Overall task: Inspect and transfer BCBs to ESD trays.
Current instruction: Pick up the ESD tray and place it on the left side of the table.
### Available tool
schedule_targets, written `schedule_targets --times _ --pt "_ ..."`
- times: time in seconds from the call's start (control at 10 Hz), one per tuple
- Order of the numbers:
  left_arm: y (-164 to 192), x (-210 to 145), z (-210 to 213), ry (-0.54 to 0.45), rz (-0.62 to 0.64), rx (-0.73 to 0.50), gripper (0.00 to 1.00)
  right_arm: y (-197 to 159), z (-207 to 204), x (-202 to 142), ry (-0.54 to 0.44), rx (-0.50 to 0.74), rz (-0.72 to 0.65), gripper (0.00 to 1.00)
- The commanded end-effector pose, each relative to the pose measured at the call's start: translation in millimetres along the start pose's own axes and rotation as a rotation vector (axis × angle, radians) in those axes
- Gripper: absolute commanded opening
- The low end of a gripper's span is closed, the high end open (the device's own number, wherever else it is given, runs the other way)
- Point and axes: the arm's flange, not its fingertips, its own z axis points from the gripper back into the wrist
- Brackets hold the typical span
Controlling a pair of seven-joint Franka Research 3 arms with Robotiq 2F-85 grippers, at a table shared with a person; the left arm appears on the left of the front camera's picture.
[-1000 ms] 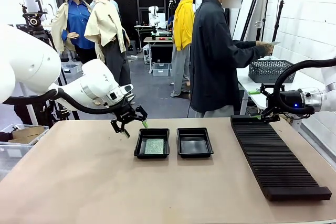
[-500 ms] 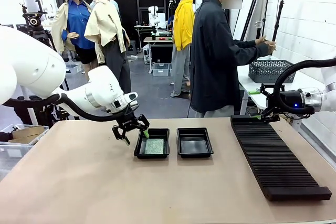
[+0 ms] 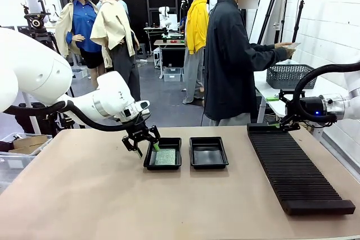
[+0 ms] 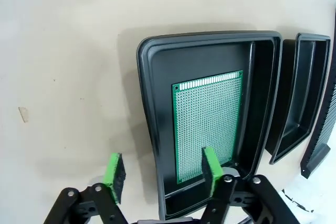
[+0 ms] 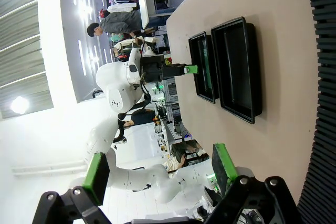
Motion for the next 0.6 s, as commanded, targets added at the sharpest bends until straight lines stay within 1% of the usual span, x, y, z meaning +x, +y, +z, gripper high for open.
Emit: schedule_targets --times 0.0,0.2,0.5 --pt "0.5 -2.5 1.8 0.006 0.024 0.026 0.37 0.7 -0.4 -0.7 -0.007 -0.006 0.0 1.0" --pt "1.3 -1.9 1.9 0.012 0.024 0.027 0.0 0.7 -0.4 -0.7 -0.007 -0.006 0.0 1.0" --pt "2.4 -2.4 0.7 0.01 0.027 0.025 0.0 0.7 -0.4 -0.7 -0.007 -0.006 0.0 1.0"
